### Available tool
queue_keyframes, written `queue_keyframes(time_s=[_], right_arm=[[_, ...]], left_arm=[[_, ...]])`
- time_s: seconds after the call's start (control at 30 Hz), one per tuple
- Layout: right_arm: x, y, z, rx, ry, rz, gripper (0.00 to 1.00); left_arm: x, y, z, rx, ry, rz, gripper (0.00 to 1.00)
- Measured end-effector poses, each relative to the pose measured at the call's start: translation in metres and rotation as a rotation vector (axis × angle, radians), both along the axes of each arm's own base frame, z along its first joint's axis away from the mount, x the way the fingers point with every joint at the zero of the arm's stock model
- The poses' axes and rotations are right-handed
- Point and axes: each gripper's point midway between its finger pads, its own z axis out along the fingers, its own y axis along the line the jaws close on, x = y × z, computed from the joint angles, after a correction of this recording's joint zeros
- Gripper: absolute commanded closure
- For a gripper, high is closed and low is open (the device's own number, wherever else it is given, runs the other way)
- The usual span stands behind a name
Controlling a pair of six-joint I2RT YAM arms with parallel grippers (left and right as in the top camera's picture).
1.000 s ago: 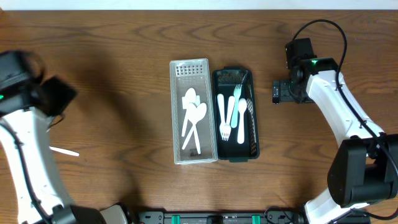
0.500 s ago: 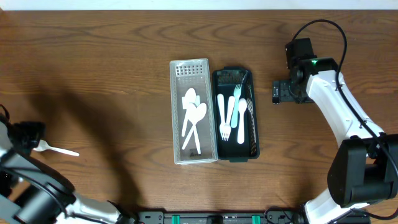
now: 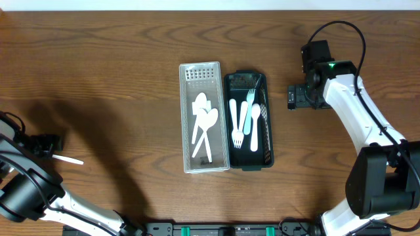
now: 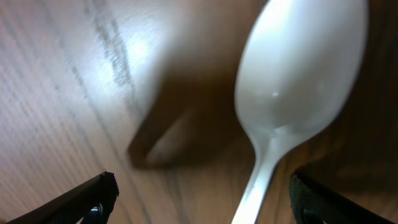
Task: Pack container
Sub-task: 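Reach the left gripper to the last white spoon and grasp it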
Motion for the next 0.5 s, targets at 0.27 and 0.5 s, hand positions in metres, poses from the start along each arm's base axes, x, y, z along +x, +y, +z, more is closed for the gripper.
queue_keyframes(time_s=[0.27,0.5], right_arm=[[-0.002,0.000,0.000,-0.004,0.010,0.011,0.01],[-0.004,-0.004,0.000,-0.023,0.018,0.008,0.01]], left_arm=[[0.019,0.004,-0.001,0.042,-0.043,-0.094,0.10],[0.028,0.003,-0.003,0.052,-0.067,-0.137,0.10]])
